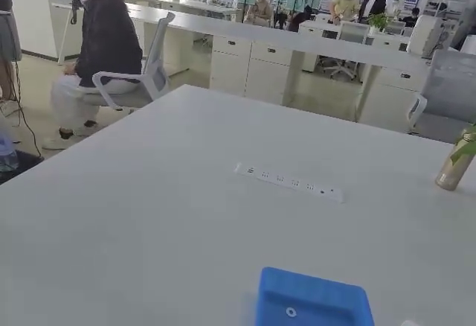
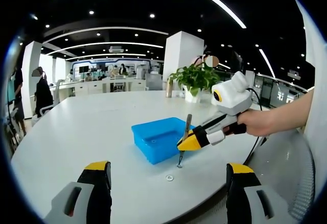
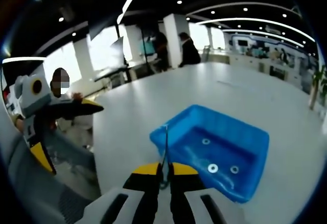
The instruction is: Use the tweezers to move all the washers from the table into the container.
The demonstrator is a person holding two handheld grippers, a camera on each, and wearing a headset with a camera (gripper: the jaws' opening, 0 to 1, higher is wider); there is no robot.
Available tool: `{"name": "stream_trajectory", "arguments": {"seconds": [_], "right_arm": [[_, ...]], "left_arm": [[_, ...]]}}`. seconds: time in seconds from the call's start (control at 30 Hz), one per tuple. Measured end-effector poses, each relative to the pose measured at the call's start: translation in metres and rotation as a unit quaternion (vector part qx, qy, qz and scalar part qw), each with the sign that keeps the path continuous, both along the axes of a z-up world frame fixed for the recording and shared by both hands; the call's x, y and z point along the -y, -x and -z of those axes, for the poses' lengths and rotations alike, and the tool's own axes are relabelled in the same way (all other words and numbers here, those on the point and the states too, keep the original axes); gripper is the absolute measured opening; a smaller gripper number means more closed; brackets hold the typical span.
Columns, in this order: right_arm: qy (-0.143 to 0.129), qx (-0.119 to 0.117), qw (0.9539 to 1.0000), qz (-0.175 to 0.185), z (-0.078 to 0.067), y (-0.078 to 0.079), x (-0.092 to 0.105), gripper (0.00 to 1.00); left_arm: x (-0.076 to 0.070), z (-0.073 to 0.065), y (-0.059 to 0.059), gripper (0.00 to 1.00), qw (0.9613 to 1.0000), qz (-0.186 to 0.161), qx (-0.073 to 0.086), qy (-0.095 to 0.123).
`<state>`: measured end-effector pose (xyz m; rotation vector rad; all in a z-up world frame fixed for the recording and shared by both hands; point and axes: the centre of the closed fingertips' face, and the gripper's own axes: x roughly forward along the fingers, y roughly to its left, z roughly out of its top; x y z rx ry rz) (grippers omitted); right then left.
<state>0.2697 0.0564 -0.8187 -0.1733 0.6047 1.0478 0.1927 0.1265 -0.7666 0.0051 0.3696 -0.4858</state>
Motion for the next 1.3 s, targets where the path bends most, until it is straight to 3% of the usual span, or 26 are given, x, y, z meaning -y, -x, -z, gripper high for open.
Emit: {"name": "stream_trajectory", "arguments": {"seconds": [0.1, 0.13, 0.23, 0.53, 1.3], "right_arm": [[0.003, 0.014, 0.9998, -0.016, 0.001, 0.001, -0.002, 0.03], [0.017, 0.029, 0.9989, -0.032, 0.001, 0.004, -0.003, 0.03], [0.031, 0.044, 0.9972, -0.053, 0.0, 0.01, -0.006, 0.04], [0.028, 0.035, 0.9975, -0.055, 0.0, 0.013, -0.005, 0.03], [0.038, 0.05, 0.9956, -0.07, -0.001, 0.012, -0.006, 0.03]], "left_arm": [[0.0, 0.0, 0.0, 0.95, 1.0, 0.0, 0.0, 0.0], [0.0, 0.0, 0.0, 0.95, 1.0, 0.0, 0.0, 0.0], [0.0, 0.0, 0.0, 0.96, 1.0, 0.001, 0.001, 0.0], [0.0, 0.0, 0.0, 0.95, 1.0, 0.0, 0.001, 0.0], [0.0, 0.001, 0.001, 0.94, 1.0, 0.0, -0.002, -0.002]]}}
